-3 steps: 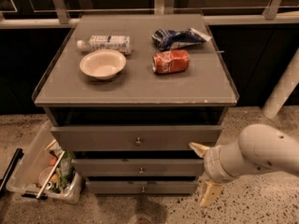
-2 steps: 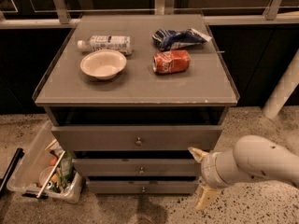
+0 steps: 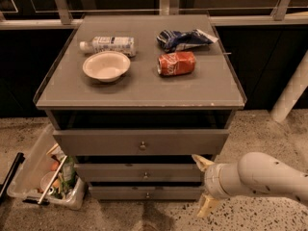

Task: Open middle drawer

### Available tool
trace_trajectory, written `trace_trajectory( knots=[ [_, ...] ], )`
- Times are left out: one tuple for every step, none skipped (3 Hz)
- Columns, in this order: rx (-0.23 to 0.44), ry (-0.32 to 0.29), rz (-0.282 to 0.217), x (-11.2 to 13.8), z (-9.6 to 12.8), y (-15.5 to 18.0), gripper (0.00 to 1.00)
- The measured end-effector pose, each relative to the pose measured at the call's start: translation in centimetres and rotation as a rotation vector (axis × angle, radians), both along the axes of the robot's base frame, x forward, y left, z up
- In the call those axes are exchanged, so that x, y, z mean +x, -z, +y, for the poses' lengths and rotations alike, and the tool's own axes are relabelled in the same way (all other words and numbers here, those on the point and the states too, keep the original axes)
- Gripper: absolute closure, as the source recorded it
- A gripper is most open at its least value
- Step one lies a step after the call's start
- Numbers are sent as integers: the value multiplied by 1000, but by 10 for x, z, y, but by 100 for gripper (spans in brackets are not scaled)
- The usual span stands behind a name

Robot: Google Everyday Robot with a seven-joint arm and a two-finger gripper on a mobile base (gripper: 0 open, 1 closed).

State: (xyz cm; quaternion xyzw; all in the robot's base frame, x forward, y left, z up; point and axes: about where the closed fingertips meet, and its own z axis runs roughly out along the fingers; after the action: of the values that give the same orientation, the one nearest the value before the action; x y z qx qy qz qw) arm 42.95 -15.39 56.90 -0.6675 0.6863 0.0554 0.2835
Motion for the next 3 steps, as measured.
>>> trace_trajectory(
  knots=[
    [2, 2, 14, 0, 1, 6, 0],
    [1, 4, 22, 7, 4, 29, 0],
    [15, 11, 16, 19, 4, 56, 0]
  ],
)
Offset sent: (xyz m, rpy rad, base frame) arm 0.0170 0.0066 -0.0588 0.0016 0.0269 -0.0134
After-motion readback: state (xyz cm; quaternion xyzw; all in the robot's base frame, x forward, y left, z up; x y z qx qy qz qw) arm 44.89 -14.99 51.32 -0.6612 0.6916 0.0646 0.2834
